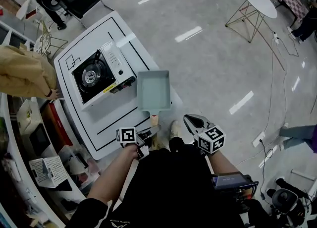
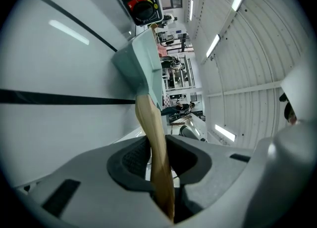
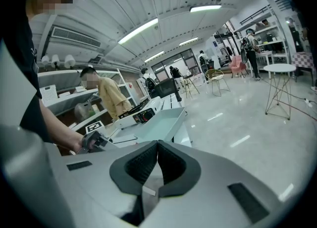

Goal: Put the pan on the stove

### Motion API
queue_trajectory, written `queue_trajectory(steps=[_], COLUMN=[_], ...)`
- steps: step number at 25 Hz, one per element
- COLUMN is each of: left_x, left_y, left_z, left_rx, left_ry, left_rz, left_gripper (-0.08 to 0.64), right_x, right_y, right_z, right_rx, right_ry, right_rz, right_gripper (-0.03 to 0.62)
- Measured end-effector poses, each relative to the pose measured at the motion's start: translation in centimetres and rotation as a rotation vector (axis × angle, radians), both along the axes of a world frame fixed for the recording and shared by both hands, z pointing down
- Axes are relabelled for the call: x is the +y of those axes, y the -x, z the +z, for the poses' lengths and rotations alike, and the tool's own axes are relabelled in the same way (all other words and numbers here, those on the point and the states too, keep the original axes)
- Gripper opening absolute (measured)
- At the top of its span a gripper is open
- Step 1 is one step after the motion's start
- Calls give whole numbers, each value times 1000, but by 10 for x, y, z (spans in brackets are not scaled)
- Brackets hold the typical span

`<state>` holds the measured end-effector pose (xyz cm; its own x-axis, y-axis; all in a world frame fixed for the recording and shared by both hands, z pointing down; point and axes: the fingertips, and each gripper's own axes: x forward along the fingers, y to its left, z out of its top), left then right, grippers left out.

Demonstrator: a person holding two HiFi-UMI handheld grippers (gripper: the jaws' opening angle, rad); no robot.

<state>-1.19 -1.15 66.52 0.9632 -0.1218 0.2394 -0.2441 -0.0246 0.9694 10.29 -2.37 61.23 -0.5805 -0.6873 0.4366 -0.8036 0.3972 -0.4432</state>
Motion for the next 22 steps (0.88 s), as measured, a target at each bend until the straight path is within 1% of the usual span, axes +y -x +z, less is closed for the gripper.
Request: queue_trajectory(steps=[8,18,22], left_x=[-1,9,15], left_y=[-3,-13,-17], left_z=[-11,-19,-21], left_rx=[37,78,98], left_ry=[-3,25,26], left_rz=[-6,41,73], left_gripper=[100,91,86], right_x=[-1,-8,-10], right_y=[-1,-4,-8], right_z=[0,-5,-8], right_rx=[-1,1,7], right_ry=[1,-21,-29], right_rz=[-9,-11,-9], right_gripper=[26,26,26])
